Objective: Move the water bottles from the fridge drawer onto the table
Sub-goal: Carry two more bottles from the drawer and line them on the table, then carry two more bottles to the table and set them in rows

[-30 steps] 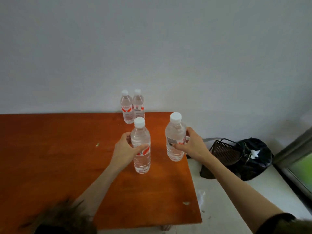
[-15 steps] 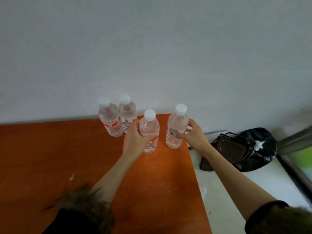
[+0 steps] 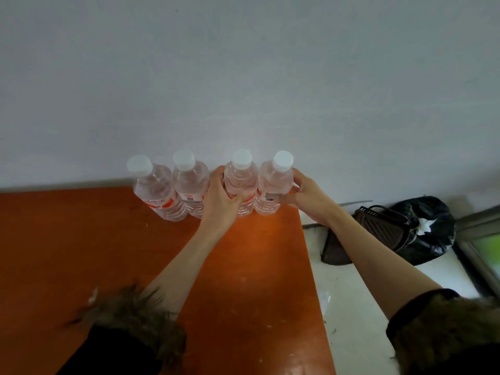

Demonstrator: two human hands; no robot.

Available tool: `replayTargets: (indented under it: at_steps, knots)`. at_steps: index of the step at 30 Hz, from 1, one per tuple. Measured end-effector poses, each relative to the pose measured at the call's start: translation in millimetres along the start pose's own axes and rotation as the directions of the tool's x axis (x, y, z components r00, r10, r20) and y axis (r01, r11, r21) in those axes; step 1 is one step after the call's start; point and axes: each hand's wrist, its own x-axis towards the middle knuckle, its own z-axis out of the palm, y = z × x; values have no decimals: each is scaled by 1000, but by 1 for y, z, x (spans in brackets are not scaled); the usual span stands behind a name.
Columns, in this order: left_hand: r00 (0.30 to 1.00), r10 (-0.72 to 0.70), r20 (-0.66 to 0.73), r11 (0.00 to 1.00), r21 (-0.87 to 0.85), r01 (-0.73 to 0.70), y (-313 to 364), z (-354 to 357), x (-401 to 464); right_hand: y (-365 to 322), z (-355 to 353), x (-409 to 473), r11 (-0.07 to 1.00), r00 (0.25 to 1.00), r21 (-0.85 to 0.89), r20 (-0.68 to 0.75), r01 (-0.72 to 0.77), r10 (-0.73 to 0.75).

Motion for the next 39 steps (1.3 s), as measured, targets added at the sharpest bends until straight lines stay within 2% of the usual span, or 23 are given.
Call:
replayTargets:
  at_steps: [6, 9, 11, 14, 17, 19, 21, 23, 25, 27, 32, 36, 39]
  knots:
    - [999, -1, 33, 1000, -23, 1, -2, 3, -7, 7, -2, 7, 996, 994, 78, 104, -50, 42]
    - [998, -3, 61, 999, -34, 5, -2, 3, -11, 12, 2, 9, 997, 991, 59, 128, -42, 34]
    - [995, -29, 97, 999, -28, 32, 0, 2, -13, 8, 7, 5, 999, 996, 48, 93, -14, 10]
    - [982, -107, 153, 994, 1, 108, -1, 1, -24, 3, 20, -14, 999, 999, 38, -41, 16, -14]
    - [955, -178, 239, 984, 18, 179, -9, 5, -49, 12, 29, -51, 997, 991, -52, -128, -53, 46]
    - [922, -253, 294, 967, 104, 232, -13, 11, -72, 23, 29, -82, 987, 988, -142, -143, -80, 60]
    - [907, -207, 367, 963, 241, 122, -9, 17, -96, 34, 25, -119, 948, 979, -306, -203, -89, 26]
    - [891, -21, 453, 898, 401, -182, 3, 23, -120, 46, 16, -157, 866, 954, -481, -301, -136, -18]
    - [823, 185, 536, 725, 491, -483, 20, 31, -141, 60, 3, -198, 766, 921, -613, -383, -193, -75]
    - [735, 297, 610, 572, 503, -648, 44, 44, -162, 69, -12, -247, 691, 878, -673, -464, -264, -117]
    - [510, 482, 712, 344, 381, -858, 116, 93, -242, 91, -53, -392, 534, 737, -702, -646, -471, -199]
    - [290, 585, 757, 177, 229, -957, 167, 135, -344, 109, -68, -532, 474, 569, -600, -790, -644, -227]
    - [147, 642, 753, 104, 105, -989, 198, 163, -437, 127, -65, -644, 452, 461, -499, -864, -739, -201]
